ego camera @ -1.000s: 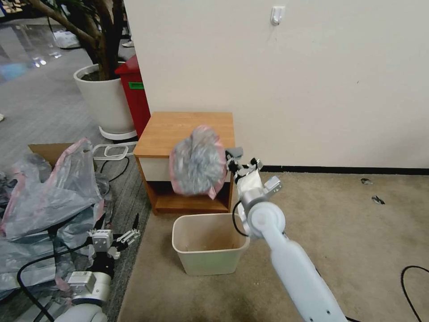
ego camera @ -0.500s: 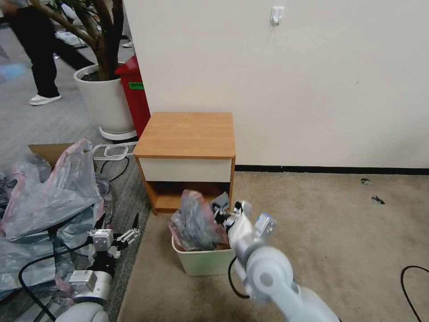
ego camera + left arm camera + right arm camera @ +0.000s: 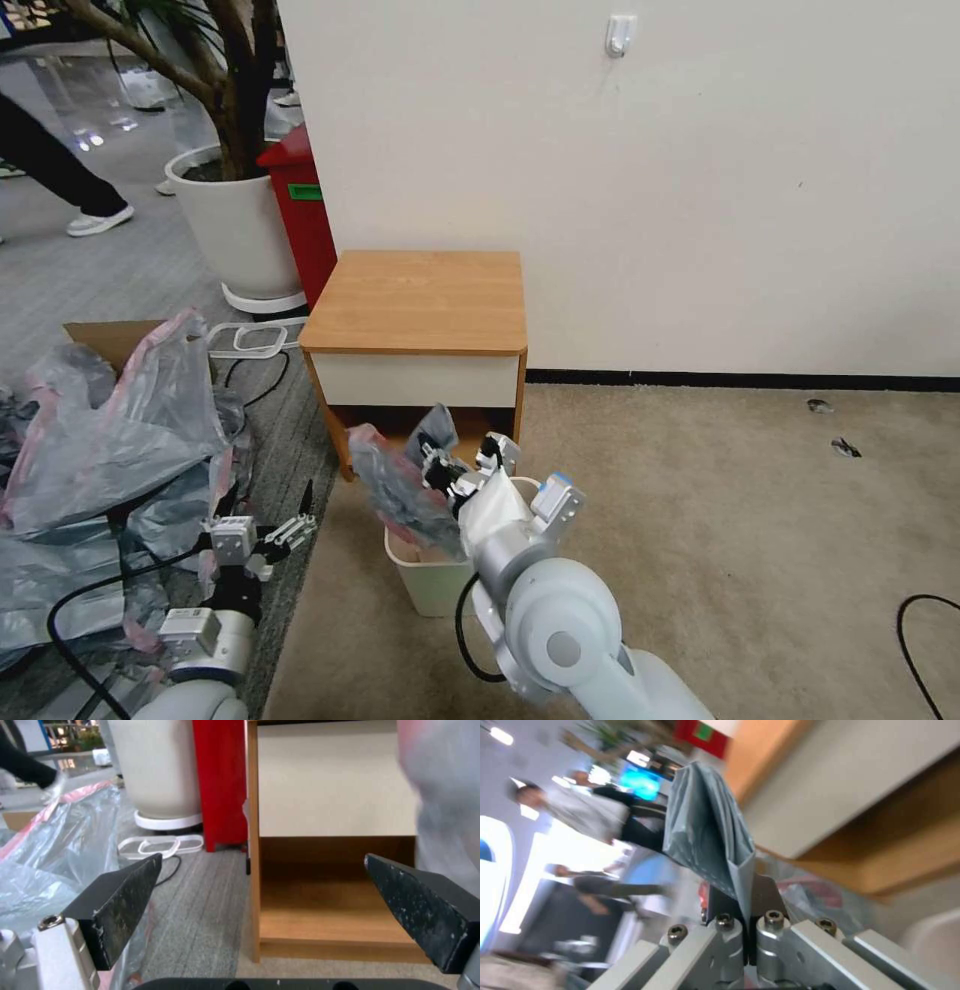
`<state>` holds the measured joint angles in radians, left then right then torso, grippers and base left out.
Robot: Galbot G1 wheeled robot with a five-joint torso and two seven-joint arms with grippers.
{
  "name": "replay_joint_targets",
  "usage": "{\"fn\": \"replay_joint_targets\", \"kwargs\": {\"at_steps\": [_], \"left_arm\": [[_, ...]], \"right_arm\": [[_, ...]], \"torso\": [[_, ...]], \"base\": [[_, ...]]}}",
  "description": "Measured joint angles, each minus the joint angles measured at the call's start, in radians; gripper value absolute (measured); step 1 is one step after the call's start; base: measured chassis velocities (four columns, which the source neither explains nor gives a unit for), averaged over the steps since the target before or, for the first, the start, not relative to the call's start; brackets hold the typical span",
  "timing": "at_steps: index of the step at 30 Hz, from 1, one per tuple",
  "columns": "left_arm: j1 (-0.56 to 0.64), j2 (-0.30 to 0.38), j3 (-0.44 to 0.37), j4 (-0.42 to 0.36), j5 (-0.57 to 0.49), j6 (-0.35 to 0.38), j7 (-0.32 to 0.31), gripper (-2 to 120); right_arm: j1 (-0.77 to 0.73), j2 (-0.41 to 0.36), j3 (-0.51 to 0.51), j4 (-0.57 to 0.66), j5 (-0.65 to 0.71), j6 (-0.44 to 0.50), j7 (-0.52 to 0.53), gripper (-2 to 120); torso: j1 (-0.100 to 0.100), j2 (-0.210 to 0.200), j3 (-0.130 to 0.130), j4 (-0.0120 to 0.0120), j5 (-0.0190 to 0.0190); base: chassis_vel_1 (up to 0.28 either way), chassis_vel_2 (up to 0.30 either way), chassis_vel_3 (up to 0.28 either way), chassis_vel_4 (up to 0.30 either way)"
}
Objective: Pick up the garbage bag from the table and place it over the trash can.
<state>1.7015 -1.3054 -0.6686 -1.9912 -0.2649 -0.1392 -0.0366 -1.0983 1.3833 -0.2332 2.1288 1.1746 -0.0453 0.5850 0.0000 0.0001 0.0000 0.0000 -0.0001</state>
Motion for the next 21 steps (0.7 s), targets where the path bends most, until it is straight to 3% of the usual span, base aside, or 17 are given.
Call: {"fn": "replay_joint_targets", "kwargs": {"at_steps": [5,10,14,21], "left_arm": [[0.001,-0.005,-0.002,0.001,0.000,0.000,0.000,100],[0.004,-0.010,-0.004,0.005,0.001,-0.004,0.001,100],[0.005,-0.013,-0.002,0.010,0.001,-0.009,0.003,100],[-0.003,-0.009,0.004,0.020,0.002,-0.011,0.004,100]], "right_arm": [[-0.020,0.049,-0.010,-0.025,0.032,0.050,-0.062,0],[-0.041,0.086,-0.023,-0.110,-0.013,0.077,-0.060,0],[-0.049,0.077,-0.023,-0.189,-0.100,0.095,-0.032,0],[-0.067,0.024,0.018,-0.222,-0.151,0.091,0.021,0]], "torso": [[0.000,0.000,0.000,0.0000,0.0000],[0.000,0.000,0.000,0.0000,0.0000],[0.000,0.000,0.000,0.0001,0.0001],[0.000,0.000,0.000,-0.0001,0.0001]], "base": [[0.000,0.000,0.000,0.000],[0.000,0.000,0.000,0.000],[0.000,0.000,0.000,0.000],[0.000,0.000,0.000,0.000]]}}
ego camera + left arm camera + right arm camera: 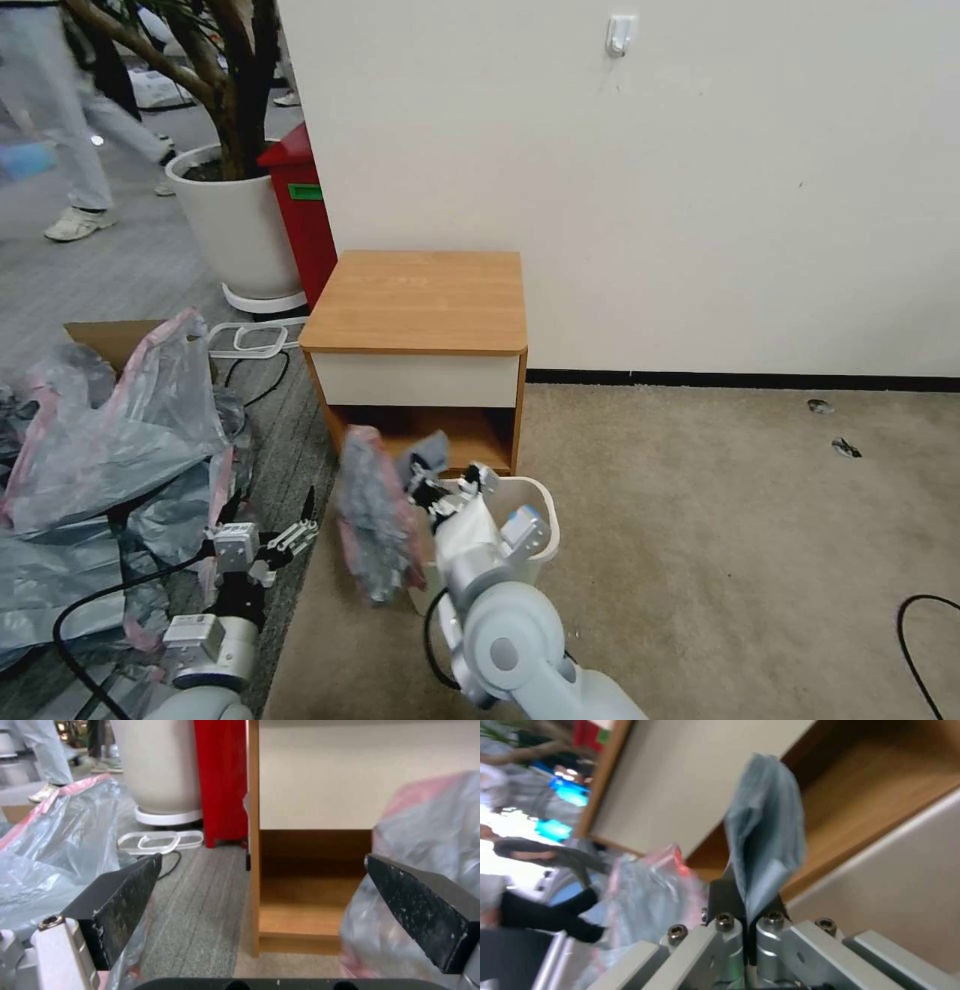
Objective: Pick up the garbage bag from the table and place it over the trash can.
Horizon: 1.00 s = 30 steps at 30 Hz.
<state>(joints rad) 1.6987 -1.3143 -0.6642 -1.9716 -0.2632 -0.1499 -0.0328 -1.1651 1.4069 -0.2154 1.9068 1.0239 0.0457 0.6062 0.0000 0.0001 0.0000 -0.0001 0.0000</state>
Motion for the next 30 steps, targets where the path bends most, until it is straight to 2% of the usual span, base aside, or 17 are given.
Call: {"fn": "replay_joint_targets", "kwargs": {"at_steps": [6,13,17,19,20,22,24,26,28,30], "left_arm": [[-0.007,0.007,0.011,0.004,0.001,0.000,0.000,100],[-0.006,0.013,0.012,0.000,0.002,0.001,0.001,100],[0.000,0.016,0.017,-0.004,0.006,0.002,0.003,100],[0.006,0.018,0.025,-0.016,0.016,0.003,0.004,100],[0.006,0.018,0.025,-0.016,0.016,0.003,0.004,100],[0.013,0.022,0.030,-0.027,0.021,0.005,0.007,100],[0.013,0.023,0.031,-0.029,0.022,0.006,0.007,100],[0.018,0.028,0.032,-0.035,0.026,0.006,0.010,100],[0.019,0.030,0.032,-0.036,0.027,0.007,0.011,100],[0.022,0.033,0.031,-0.039,0.028,0.007,0.012,100]], "right_arm": [[-0.013,-0.021,0.009,0.004,-0.050,-0.047,0.087,0],[-0.023,-0.035,0.005,0.014,-0.078,-0.102,0.139,0],[-0.031,-0.039,-0.002,0.023,-0.089,-0.125,0.157,9],[-0.035,-0.038,-0.010,0.031,-0.096,-0.139,0.191,21],[-0.035,-0.038,-0.010,0.031,-0.096,-0.139,0.191,21],[-0.037,-0.036,-0.016,0.037,-0.096,-0.151,0.217,32],[-0.037,-0.036,-0.016,0.038,-0.096,-0.152,0.219,34],[-0.038,-0.035,-0.022,0.049,-0.106,-0.177,0.245,45],[-0.038,-0.035,-0.024,0.052,-0.116,-0.185,0.253,48],[-0.039,-0.037,-0.029,0.058,-0.138,-0.202,0.267,57]], "torso": [[0.000,0.000,0.000,0.0000,0.0001],[0.000,0.000,0.000,0.0001,0.0001],[0.000,0.000,0.000,0.0001,0.0001],[0.000,0.000,0.000,0.0001,0.0001],[0.000,0.000,0.000,0.0001,0.0001],[0.000,0.000,0.000,0.0000,0.0001],[0.000,0.000,0.000,0.0001,0.0001],[0.000,0.000,0.000,0.0001,0.0001],[0.000,0.000,0.000,0.0001,0.0001],[0.000,0.000,0.000,0.0001,0.0000]], "base": [[0.000,0.000,0.000,0.000],[0.000,0.000,0.000,0.000],[0.000,0.000,0.000,0.000],[0.000,0.000,0.000,0.000],[0.000,0.000,0.000,0.000],[0.000,0.000,0.000,0.000],[0.000,0.000,0.000,0.000],[0.000,0.000,0.000,0.000],[0.000,0.000,0.000,0.000],[0.000,0.000,0.000,0.000]]}}
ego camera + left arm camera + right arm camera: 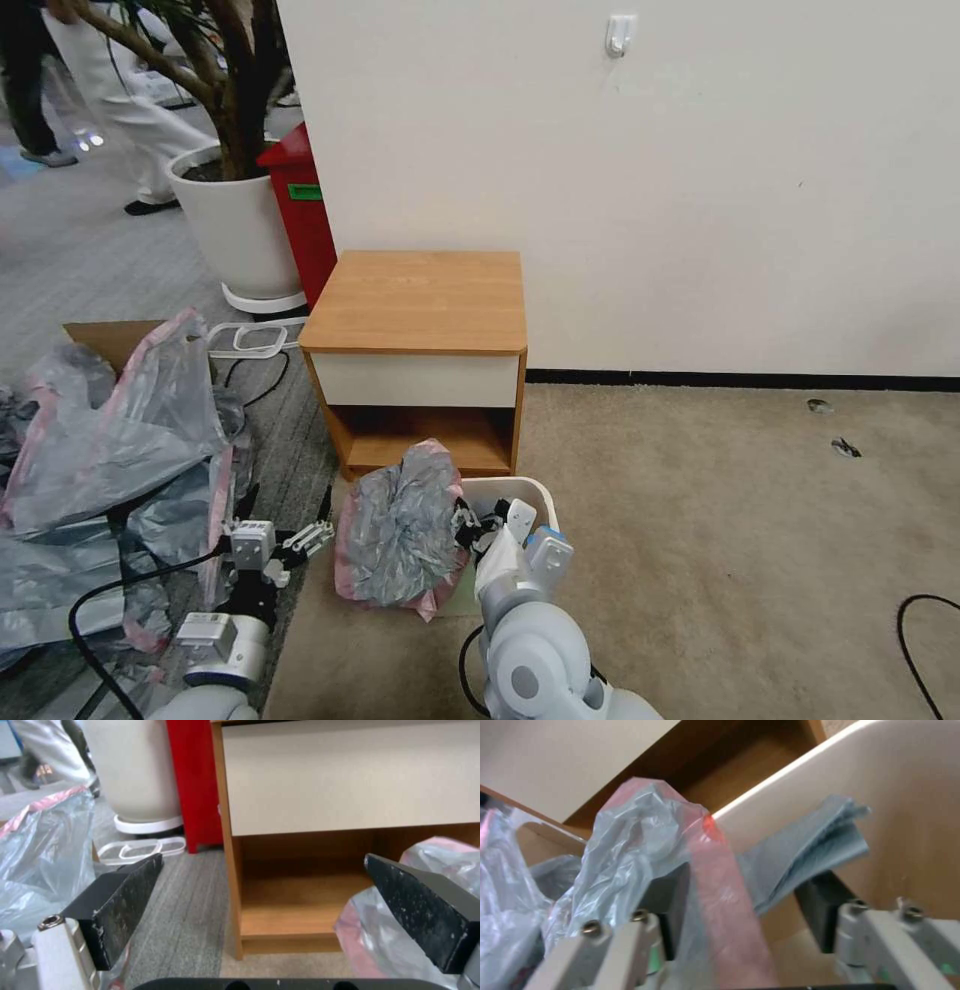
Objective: Pick up the garbage bag from the table and place it over the trash can.
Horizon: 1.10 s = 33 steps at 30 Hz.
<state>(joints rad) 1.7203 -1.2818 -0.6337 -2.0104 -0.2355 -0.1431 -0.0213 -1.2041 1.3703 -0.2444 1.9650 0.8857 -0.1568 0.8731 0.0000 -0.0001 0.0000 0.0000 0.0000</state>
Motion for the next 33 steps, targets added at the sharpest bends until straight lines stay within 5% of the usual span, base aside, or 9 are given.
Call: {"fn": "replay_joint_targets", "kwargs": {"at_steps": [11,16,19,21,24,26,27,30,33], "left_arm": [[0.005,-0.002,0.009,-0.010,0.010,0.001,0.007,100],[0.010,0.002,0.010,-0.015,0.007,0.004,0.023,100],[0.026,0.014,0.011,-0.034,-0.028,0.027,0.072,100],[0.047,0.032,0.008,-0.063,-0.076,0.049,0.190,100],[0.048,0.036,0.006,-0.074,-0.098,0.049,0.249,100],[0.052,0.047,0.002,-0.098,-0.199,0.054,0.369,100],[0.052,0.047,0.002,-0.098,-0.199,0.054,0.369,100],[0.053,0.074,0.004,-0.144,-0.408,0.107,0.503,100],[0.039,0.082,0.015,-0.156,-0.469,0.134,0.480,99]], "right_arm": [[0.002,0.000,-0.020,0.021,-0.049,-0.054,0.029,98],[0.000,-0.001,-0.020,0.028,-0.064,-0.058,0.030,100],[-0.005,-0.002,-0.016,0.037,-0.081,-0.059,0.030,100],[-0.012,-0.003,-0.012,0.054,-0.097,-0.060,0.029,100],[-0.012,0.000,-0.006,0.053,-0.113,-0.058,0.023,100],[-0.010,0.002,0.004,0.052,-0.134,-0.048,0.008,100],[-0.010,0.002,0.004,0.052,-0.134,-0.048,0.008,100],[-0.011,0.003,0.026,0.052,-0.177,-0.028,-0.018,100],[-0.017,0.006,0.056,0.051,-0.206,-0.012,-0.033,100]], "torso": [[0.000,0.000,0.000,0.0000,0.0000],[0.000,0.000,0.000,0.0001,0.0000],[0.000,0.000,0.000,0.0000,-0.0002],[0.000,0.000,0.000,0.0000,-0.0001],[0.000,0.000,0.000,0.0001,-0.0002],[0.000,0.000,0.000,0.0000,-0.0001],[0.000,0.000,0.000,0.0000,-0.0001],[0.000,0.000,0.000,0.0001,0.0002],[0.000,0.000,0.000,0.0000,0.0001]], "base": [[0.000,0.000,0.000,0.000],[0.000,0.000,0.000,0.000],[0.000,0.000,0.000,0.000],[0.000,0.000,0.000,0.000],[0.000,0.000,0.000,0.000],[0.000,0.000,0.000,0.000],[0.000,0.000,0.000,0.000],[0.000,0.000,0.000,0.000],[0.000,0.000,0.000,0.000]]}}
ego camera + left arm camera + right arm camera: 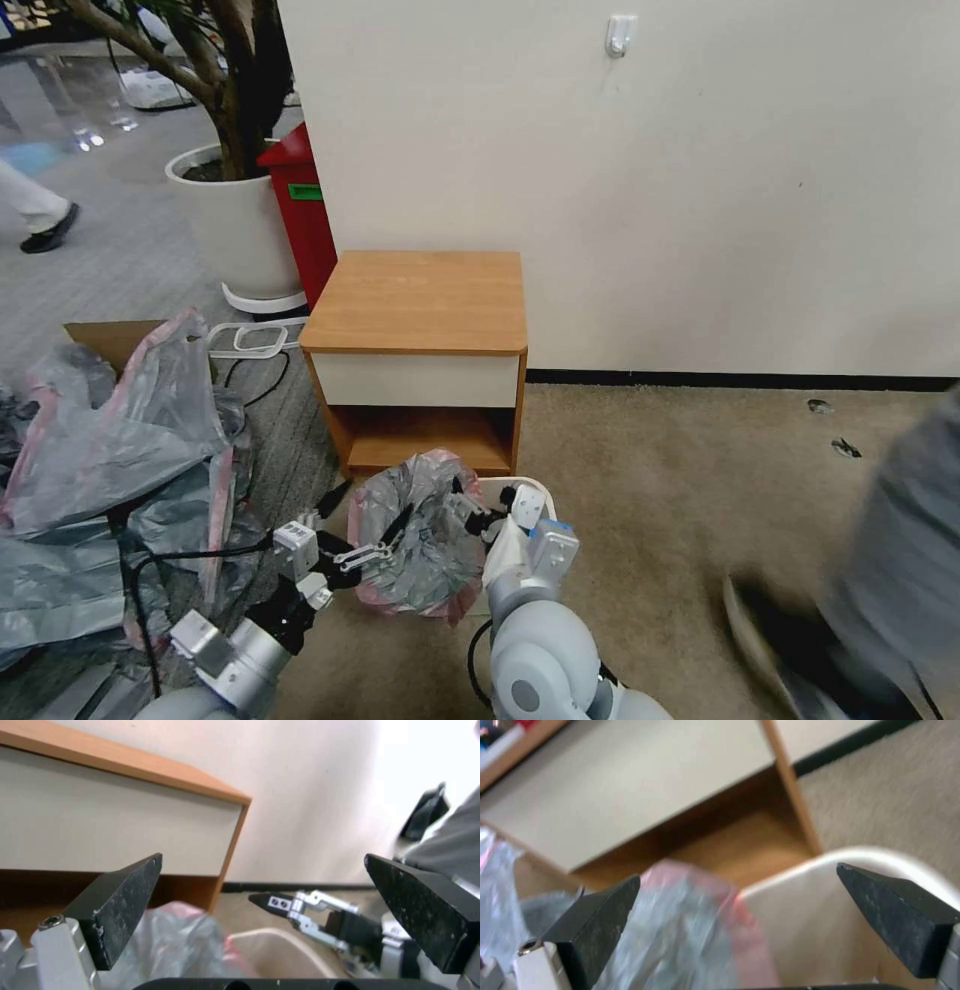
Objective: Pick up the garbage bag from the table and place it over the trash can.
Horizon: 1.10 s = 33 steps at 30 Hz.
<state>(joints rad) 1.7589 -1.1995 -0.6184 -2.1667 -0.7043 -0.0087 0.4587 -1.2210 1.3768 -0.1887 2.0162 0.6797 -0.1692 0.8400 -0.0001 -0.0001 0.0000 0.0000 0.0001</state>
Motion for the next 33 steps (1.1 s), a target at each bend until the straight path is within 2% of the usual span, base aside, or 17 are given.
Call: {"fn": "replay_joint_targets", "kwargs": {"at_steps": [2,4,6,7,8,9,10,12,18,21,22,24,25,28,29,30,33], "left_arm": [[-0.013,0.001,0.021,-0.017,-0.041,0.033,-0.095,99],[-0.015,0.000,0.026,-0.020,-0.049,0.039,-0.116,98],[-0.031,-0.004,0.051,-0.028,-0.064,0.083,-0.224,99],[-0.031,-0.004,0.051,-0.028,-0.064,0.083,-0.224,99],[-0.038,-0.005,0.060,-0.028,-0.066,0.101,-0.262,99],[-0.050,-0.006,0.076,-0.032,-0.067,0.146,-0.334,100],[-0.053,-0.006,0.080,-0.034,-0.068,0.159,-0.350,100],[-0.077,-0.012,0.103,-0.050,-0.089,0.286,-0.471,100],[-0.100,-0.020,0.131,-0.051,-0.073,0.317,-0.526,100],[-0.118,-0.020,0.144,-0.071,-0.002,0.350,-0.606,100],[-0.118,-0.020,0.144,-0.071,-0.002,0.350,-0.606,100],[-0.136,-0.020,0.135,-0.095,0.002,0.441,-0.636,100],[-0.159,-0.021,0.121,-0.112,-0.007,0.531,-0.644,100],[-0.173,-0.021,0.115,-0.121,-0.014,0.583,-0.647,100],[-0.195,-0.022,0.106,-0.128,-0.031,0.667,-0.648,100],[-0.205,-0.025,0.103,-0.128,-0.035,0.702,-0.650,100],[-0.222,-0.033,0.102,-0.122,-0.031,0.736,-0.655,100]], "right_arm": [[-0.017,0.005,0.055,0.005,-0.044,0.017,-0.022,100],[-0.021,0.006,0.070,0.007,-0.052,0.021,-0.027,100],[-0.043,0.009,0.136,0.018,-0.087,0.037,-0.050,100],[-0.043,0.009,0.136,0.018,-0.087,0.037,-0.050,100],[-0.051,0.009,0.154,0.023,-0.094,0.040,-0.057,100],[-0.065,0.010,0.185,0.037,-0.105,0.047,-0.068,100],[-0.070,0.011,0.193,0.041,-0.107,0.048,-0.070,100],[-0.101,0.012,0.231,0.073,-0.111,0.053,-0.082,100],[-0.141,0.017,0.268,0.093,-0.114,0.063,-0.094,100],[-0.166,0.023,0.287,0.096,-0.124,0.076,-0.102,100],[-0.166,0.023,0.287,0.096,-0.124,0.076,-0.102,100],[-0.176,0.027,0.293,0.096,-0.130,0.083,-0.105,100],[-0.185,0.031,0.299,0.095,-0.135,0.089,-0.107,100],[-0.191,0.033,0.302,0.094,-0.137,0.093,-0.108,100],[-0.197,0.035,0.305,0.094,-0.141,0.097,-0.110,100],[-0.200,0.035,0.307,0.094,-0.143,0.099,-0.111,100],[-0.206,0.036,0.313,0.094,-0.146,0.103,-0.114,100]], "torso": [[0.000,0.000,0.000,0.0000,0.0001],[0.000,0.000,0.000,0.0000,0.0000],[0.000,0.000,0.000,0.0000,0.0001],[0.000,0.000,0.000,0.0000,0.0001],[0.000,0.000,0.000,-0.0001,0.0000],[0.000,0.000,0.000,0.0000,-0.0001],[0.000,0.000,0.000,0.0000,-0.0001],[0.000,0.000,0.000,-0.0002,-0.0001],[0.000,0.000,0.000,0.0000,-0.0001],[0.000,0.000,0.000,0.0000,0.0000],[0.000,0.000,0.000,0.0000,0.0000],[0.000,0.000,0.000,0.0000,0.0000],[0.000,0.000,0.000,0.0000,-0.0001],[0.000,0.000,0.000,-0.0001,0.0000],[0.000,0.000,0.000,-0.0001,-0.0001],[0.000,0.000,0.000,-0.0001,-0.0001],[0.000,0.000,0.000,0.0000,-0.0001]], "base": [[0.000,0.000,0.000,0.000],[0.000,0.000,0.000,0.000],[0.000,0.000,0.000,0.000],[0.000,0.000,0.000,0.000],[0.000,0.000,0.000,0.000],[0.000,0.000,0.000,0.000],[0.000,0.000,0.000,0.000],[0.000,0.000,0.000,0.000],[0.000,0.000,0.000,0.000],[0.000,0.000,0.000,0.000],[0.000,0.000,0.000,0.000],[0.000,0.000,0.000,0.000],[0.000,0.000,0.000,0.000],[0.000,0.000,0.000,0.000],[0.000,0.000,0.000,0.000],[0.000,0.000,0.000,0.000],[0.000,0.000,0.000,0.000]]}}
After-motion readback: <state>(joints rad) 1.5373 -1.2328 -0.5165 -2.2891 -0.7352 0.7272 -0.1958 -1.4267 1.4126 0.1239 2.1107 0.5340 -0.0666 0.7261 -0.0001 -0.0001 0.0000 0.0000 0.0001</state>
